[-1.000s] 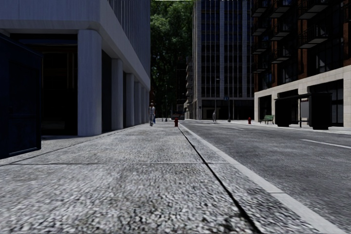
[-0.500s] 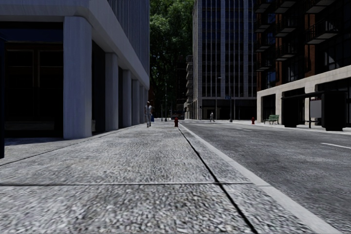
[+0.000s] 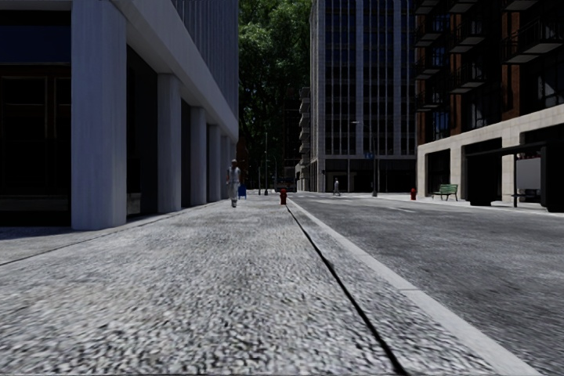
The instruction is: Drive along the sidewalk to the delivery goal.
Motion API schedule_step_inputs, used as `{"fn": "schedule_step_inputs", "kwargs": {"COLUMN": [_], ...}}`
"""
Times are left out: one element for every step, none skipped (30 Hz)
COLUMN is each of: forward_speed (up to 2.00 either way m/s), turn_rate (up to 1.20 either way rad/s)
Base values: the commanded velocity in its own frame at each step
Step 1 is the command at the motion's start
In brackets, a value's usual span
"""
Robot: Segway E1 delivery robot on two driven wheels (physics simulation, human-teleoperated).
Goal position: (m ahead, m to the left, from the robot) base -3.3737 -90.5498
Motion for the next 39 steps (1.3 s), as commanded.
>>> {"fn": "schedule_step_inputs", "kwargs": {"forward_speed": [2.0, 2.0, 2.0, 2.0, 2.0, 2.0, 2.0, 2.0, 2.0, 2.0, 2.0, 2.0, 2.0, 2.0, 2.0, 2.0, 2.0, 2.0, 2.0, 2.0, 2.0, 2.0, 2.0, 2.0, 2.0, 2.0, 2.0, 2.0, 2.0, 2.0, 2.0, 2.0, 2.0, 2.0, 2.0, 2.0, 2.0, 2.0, 2.0], "turn_rate": [0.0, 0.0, 0.0, 0.0, 0.0, 0.0, 0.0, 0.0, 0.0, 0.0, 0.0, 0.0, 0.0, 0.0, 0.0, 0.0, 0.0, 0.0, 0.0, 0.0, 0.0, 0.0, 0.0, 0.0, 0.0, 0.0, 0.0, 0.0, 0.0, 0.0, 0.06, 0.13, 0.15, 0.15, 0.15, 0.15, 0.16, 0.16, 0.16]}}
